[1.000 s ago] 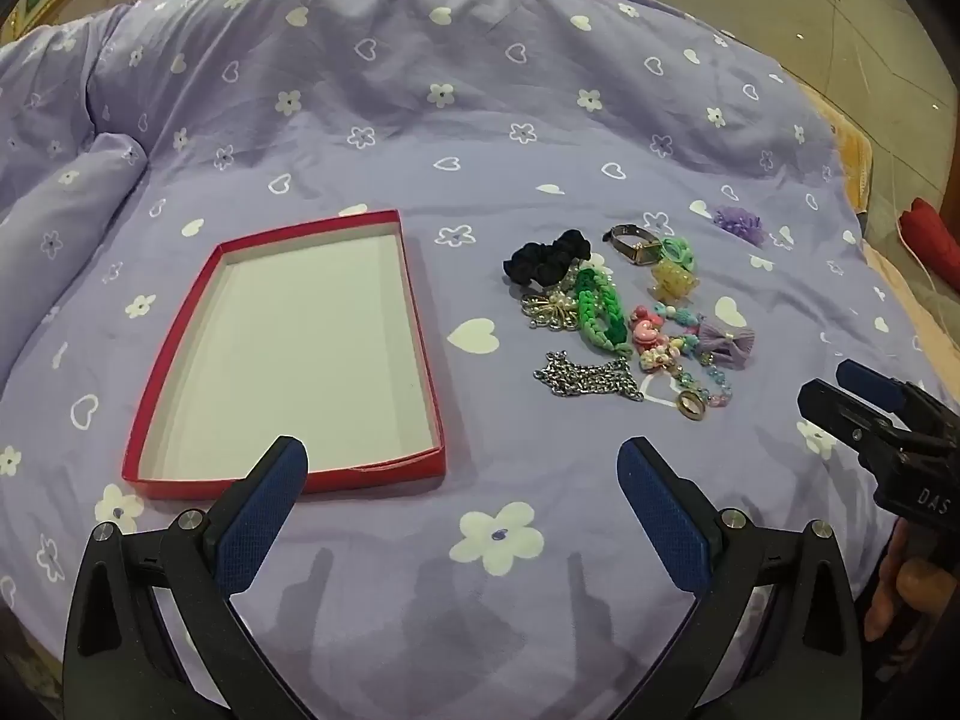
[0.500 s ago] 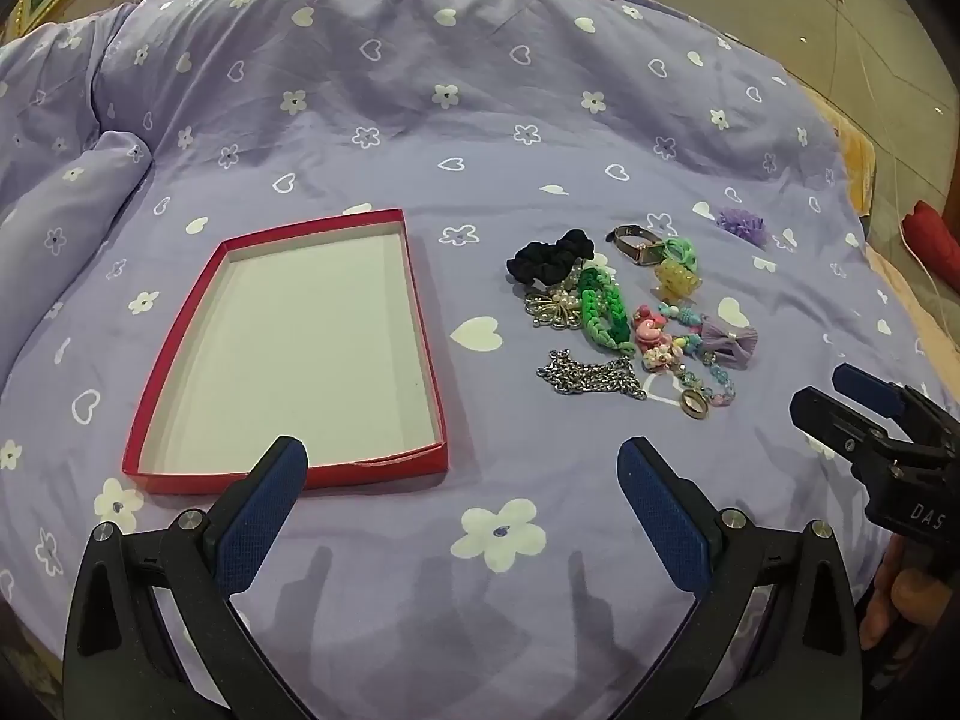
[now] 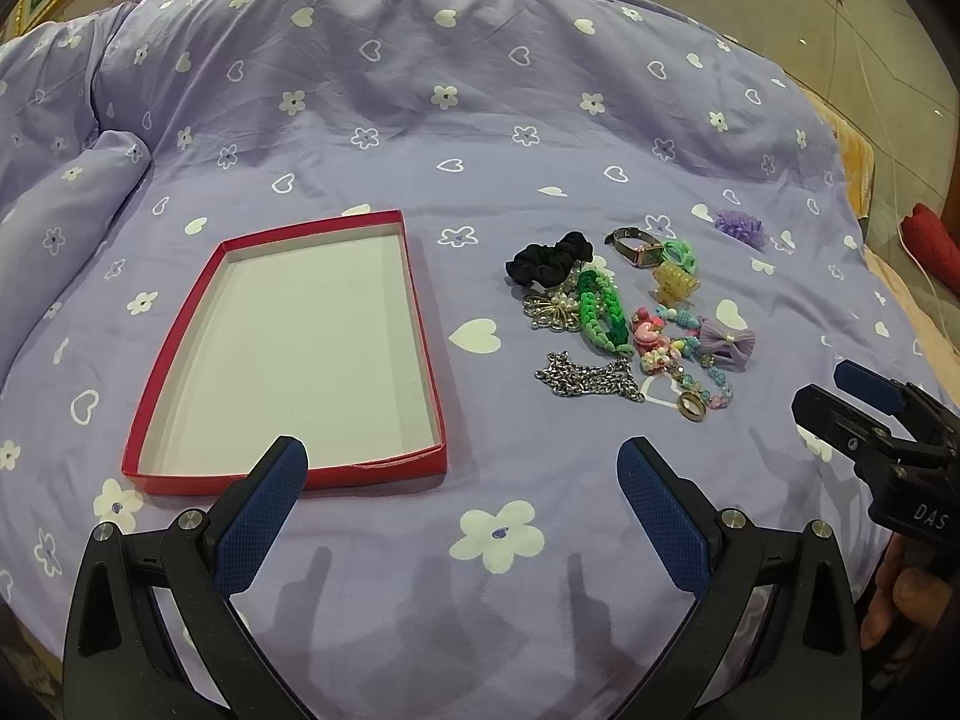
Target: Organize jewelry
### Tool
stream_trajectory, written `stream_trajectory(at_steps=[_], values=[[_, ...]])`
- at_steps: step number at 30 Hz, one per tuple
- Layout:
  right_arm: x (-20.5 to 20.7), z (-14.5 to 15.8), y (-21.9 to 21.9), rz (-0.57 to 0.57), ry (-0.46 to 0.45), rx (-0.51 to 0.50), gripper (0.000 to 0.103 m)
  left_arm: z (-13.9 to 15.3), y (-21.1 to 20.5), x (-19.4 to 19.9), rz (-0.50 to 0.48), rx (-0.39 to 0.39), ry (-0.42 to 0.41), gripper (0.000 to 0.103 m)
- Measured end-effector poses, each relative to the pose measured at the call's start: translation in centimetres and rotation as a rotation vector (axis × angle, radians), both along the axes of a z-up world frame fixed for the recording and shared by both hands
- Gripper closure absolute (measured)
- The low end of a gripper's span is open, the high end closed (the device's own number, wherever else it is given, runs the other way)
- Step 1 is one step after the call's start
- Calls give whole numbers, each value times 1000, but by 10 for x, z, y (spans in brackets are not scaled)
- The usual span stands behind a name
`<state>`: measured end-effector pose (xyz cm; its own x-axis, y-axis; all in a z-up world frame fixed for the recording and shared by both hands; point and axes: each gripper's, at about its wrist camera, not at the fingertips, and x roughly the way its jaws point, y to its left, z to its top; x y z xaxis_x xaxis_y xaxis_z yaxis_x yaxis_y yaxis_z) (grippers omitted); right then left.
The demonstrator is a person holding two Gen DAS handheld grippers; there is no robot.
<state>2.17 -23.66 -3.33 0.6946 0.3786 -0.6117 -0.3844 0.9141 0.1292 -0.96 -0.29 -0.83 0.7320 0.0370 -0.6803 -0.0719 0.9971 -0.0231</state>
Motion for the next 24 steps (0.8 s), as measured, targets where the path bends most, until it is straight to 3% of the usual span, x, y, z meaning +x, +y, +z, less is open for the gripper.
stream_trajectory(at_steps=[24], values=[[-2, 7, 4, 16, -4, 5, 14, 2, -8, 1, -2, -2, -2, 0]])
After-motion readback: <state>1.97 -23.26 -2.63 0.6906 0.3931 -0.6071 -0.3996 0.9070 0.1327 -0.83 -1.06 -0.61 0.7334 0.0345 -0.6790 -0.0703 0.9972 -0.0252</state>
